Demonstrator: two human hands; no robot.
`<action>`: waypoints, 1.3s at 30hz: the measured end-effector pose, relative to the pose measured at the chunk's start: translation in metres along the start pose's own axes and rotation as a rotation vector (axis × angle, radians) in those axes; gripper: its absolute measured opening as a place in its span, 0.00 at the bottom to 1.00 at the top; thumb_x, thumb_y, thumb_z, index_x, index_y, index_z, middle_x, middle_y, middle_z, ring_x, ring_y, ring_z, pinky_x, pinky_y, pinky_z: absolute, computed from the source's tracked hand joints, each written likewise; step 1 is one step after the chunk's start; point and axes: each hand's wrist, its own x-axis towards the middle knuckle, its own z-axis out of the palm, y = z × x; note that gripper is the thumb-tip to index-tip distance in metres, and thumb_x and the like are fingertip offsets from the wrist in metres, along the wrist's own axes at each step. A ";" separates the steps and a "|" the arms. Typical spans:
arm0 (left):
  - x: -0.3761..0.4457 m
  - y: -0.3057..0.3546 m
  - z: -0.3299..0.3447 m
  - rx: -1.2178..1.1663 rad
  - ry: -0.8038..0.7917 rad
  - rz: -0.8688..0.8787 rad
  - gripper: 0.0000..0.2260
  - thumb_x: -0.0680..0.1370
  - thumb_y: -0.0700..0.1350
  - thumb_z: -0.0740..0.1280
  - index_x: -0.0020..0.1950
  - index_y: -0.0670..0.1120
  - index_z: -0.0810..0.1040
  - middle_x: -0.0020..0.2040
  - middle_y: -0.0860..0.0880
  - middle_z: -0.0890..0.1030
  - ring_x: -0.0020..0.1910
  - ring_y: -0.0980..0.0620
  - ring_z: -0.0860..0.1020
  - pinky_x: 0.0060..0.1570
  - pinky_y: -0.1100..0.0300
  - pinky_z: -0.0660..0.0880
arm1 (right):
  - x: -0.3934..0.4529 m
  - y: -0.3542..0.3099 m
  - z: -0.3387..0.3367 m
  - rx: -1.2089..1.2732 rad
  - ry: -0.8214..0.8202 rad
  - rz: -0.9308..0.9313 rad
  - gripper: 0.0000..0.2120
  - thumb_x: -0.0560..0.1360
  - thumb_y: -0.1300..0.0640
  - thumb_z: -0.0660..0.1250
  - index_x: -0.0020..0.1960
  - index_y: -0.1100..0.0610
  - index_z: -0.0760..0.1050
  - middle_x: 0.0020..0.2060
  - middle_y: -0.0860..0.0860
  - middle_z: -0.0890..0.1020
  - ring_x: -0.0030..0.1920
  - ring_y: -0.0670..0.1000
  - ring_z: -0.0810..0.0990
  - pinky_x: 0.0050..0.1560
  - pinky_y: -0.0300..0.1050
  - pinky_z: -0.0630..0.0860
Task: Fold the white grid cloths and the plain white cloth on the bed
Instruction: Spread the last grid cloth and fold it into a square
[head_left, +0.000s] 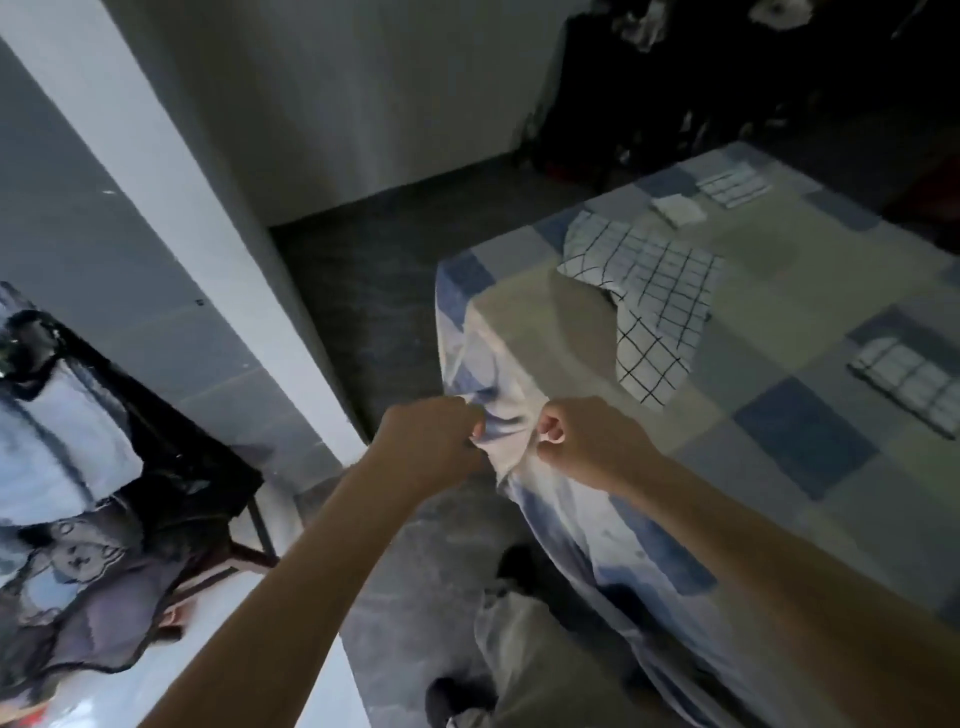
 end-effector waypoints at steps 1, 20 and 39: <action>0.013 0.001 0.001 0.016 -0.017 0.031 0.13 0.77 0.56 0.61 0.60 0.57 0.76 0.62 0.56 0.77 0.61 0.52 0.75 0.55 0.57 0.71 | 0.003 0.008 -0.002 0.014 -0.005 0.031 0.07 0.70 0.48 0.65 0.47 0.47 0.76 0.46 0.43 0.80 0.47 0.47 0.79 0.49 0.44 0.77; 0.305 0.076 0.022 0.270 -0.477 0.418 0.18 0.77 0.55 0.64 0.65 0.51 0.72 0.65 0.49 0.71 0.62 0.46 0.72 0.55 0.52 0.69 | 0.150 0.169 0.016 0.095 0.067 0.473 0.26 0.75 0.49 0.65 0.69 0.55 0.63 0.70 0.50 0.63 0.64 0.54 0.70 0.56 0.52 0.74; 0.443 0.084 0.049 0.241 -0.187 0.743 0.37 0.70 0.51 0.71 0.73 0.46 0.57 0.72 0.45 0.63 0.71 0.43 0.61 0.69 0.51 0.60 | 0.180 0.163 0.016 0.151 0.274 0.729 0.07 0.75 0.54 0.63 0.50 0.49 0.79 0.52 0.46 0.80 0.54 0.51 0.77 0.51 0.47 0.68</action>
